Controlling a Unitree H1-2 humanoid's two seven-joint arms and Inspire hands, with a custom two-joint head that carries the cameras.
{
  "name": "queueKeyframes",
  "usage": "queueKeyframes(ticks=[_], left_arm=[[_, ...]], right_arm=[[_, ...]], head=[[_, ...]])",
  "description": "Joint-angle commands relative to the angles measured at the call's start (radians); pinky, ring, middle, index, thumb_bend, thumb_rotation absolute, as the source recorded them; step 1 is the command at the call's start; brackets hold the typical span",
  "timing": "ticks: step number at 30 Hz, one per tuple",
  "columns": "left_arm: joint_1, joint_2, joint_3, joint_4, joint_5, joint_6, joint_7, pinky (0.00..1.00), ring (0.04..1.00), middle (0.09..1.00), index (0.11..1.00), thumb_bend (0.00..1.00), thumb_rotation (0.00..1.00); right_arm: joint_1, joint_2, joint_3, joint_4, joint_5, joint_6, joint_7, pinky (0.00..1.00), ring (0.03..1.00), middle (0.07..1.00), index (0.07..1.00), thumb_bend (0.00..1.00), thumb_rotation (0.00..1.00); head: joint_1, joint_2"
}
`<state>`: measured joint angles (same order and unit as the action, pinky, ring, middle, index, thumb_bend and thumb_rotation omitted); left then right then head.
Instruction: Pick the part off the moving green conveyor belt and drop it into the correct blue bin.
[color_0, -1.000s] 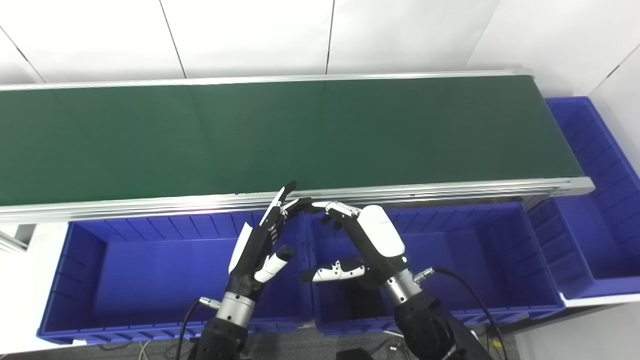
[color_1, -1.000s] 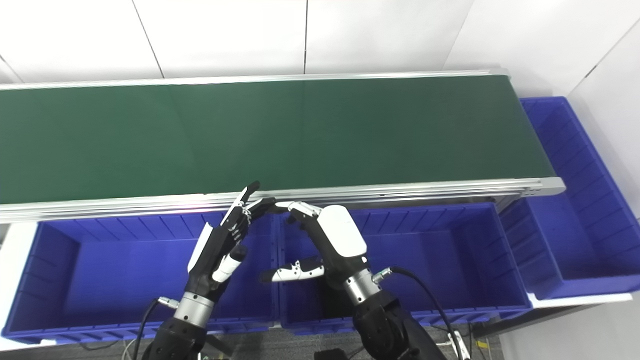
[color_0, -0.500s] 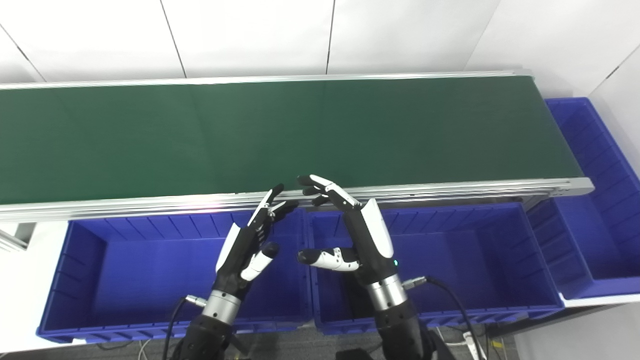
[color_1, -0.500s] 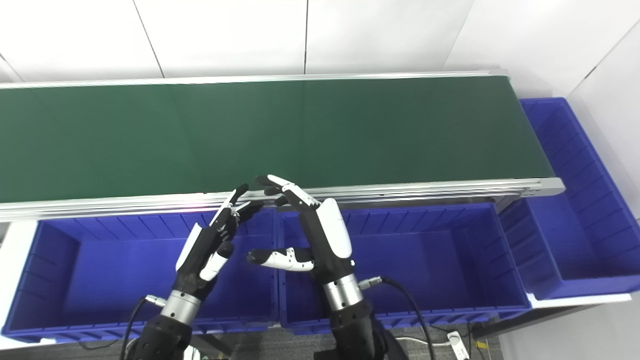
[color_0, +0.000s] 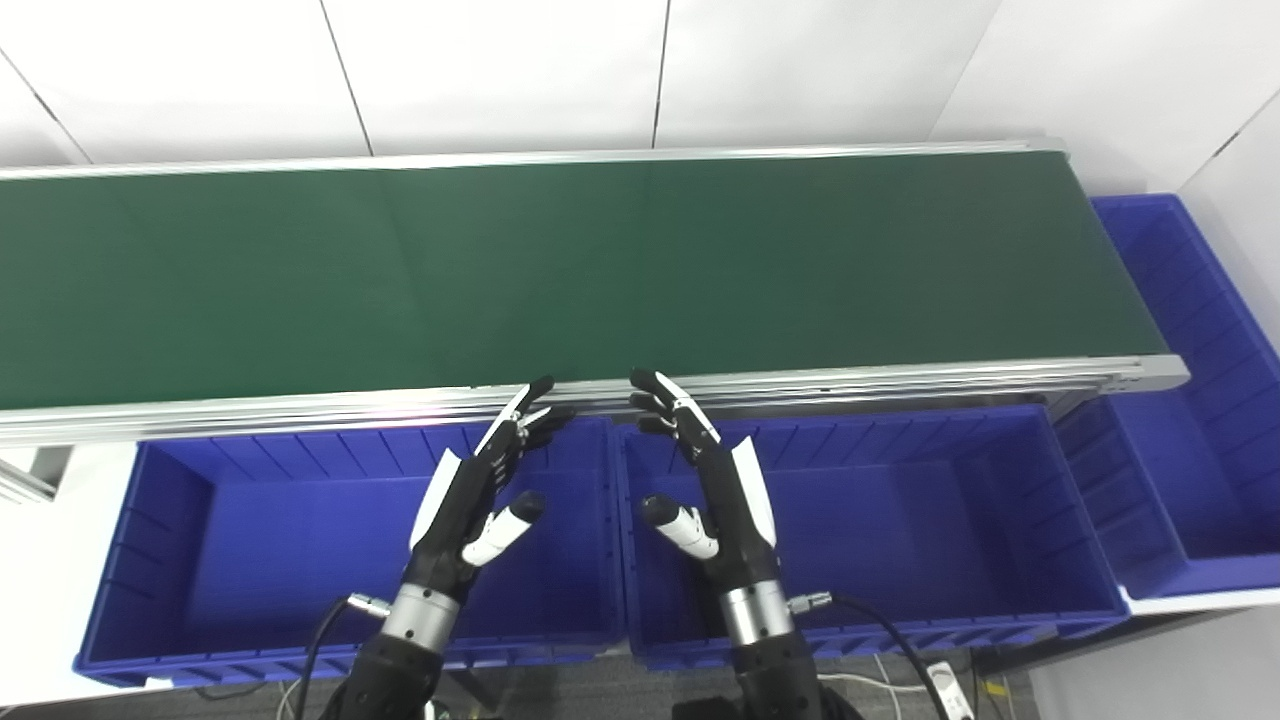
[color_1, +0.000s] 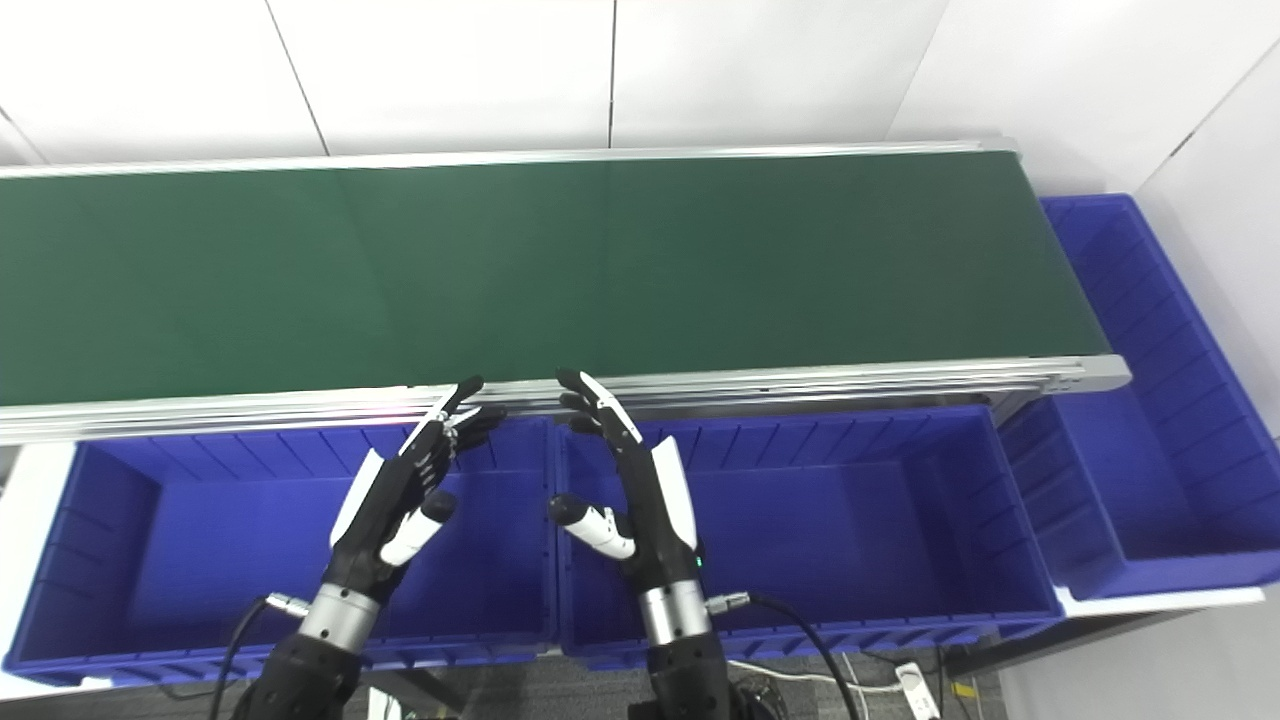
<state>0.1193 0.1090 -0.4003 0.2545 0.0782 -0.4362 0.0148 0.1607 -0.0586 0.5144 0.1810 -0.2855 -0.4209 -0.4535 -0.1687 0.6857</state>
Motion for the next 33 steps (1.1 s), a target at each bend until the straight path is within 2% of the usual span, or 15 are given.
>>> queueKeyframes(ticks=[1, 4, 11, 19, 29, 33], left_arm=[[-0.02, 0.013, -0.018, -0.041, 0.021, -0.034, 0.039, 0.85, 0.859, 0.847, 0.931, 0.82, 0.91], [-0.03, 0.036, -0.055, -0.047, 0.05, -0.034, 0.095, 0.84, 0.855, 0.853, 0.938, 0.82, 0.93], [-0.045, 0.056, -0.123, -0.038, 0.051, -0.034, 0.167, 0.84, 0.858, 0.857, 0.936, 0.82, 0.92], [-0.041, 0.055, -0.149, -0.047, 0.033, -0.034, 0.172, 0.9, 0.916, 0.893, 0.932, 0.85, 0.91], [-0.046, 0.061, -0.167, -0.055, 0.062, -0.034, 0.214, 0.92, 0.919, 0.889, 0.929, 0.84, 0.95], [-0.045, 0.062, -0.177, -0.056, 0.062, -0.034, 0.228, 0.92, 0.915, 0.887, 0.923, 0.85, 0.98]], right_arm=[[-0.016, 0.002, 0.009, -0.008, 0.016, -0.049, -0.023, 0.75, 0.823, 0.861, 0.856, 0.97, 1.0], [-0.015, 0.002, 0.006, -0.003, 0.041, -0.049, -0.02, 0.76, 0.824, 0.851, 0.852, 0.98, 1.0], [-0.011, -0.011, 0.001, -0.011, 0.058, -0.049, -0.01, 0.77, 0.826, 0.849, 0.847, 0.98, 1.0], [-0.008, -0.023, 0.002, -0.013, 0.062, -0.049, -0.006, 0.77, 0.825, 0.848, 0.841, 0.97, 1.0], [-0.008, -0.049, 0.003, -0.007, 0.071, -0.049, -0.009, 0.8, 0.843, 0.862, 0.862, 0.96, 1.0], [-0.006, -0.057, 0.0, 0.005, 0.076, -0.049, 0.001, 0.82, 0.857, 0.872, 0.865, 0.98, 1.0]], head=[[-0.001, 0.002], [-0.001, 0.007], [0.012, 0.009], [0.027, 0.009], [0.034, 0.009], [0.036, 0.009]])
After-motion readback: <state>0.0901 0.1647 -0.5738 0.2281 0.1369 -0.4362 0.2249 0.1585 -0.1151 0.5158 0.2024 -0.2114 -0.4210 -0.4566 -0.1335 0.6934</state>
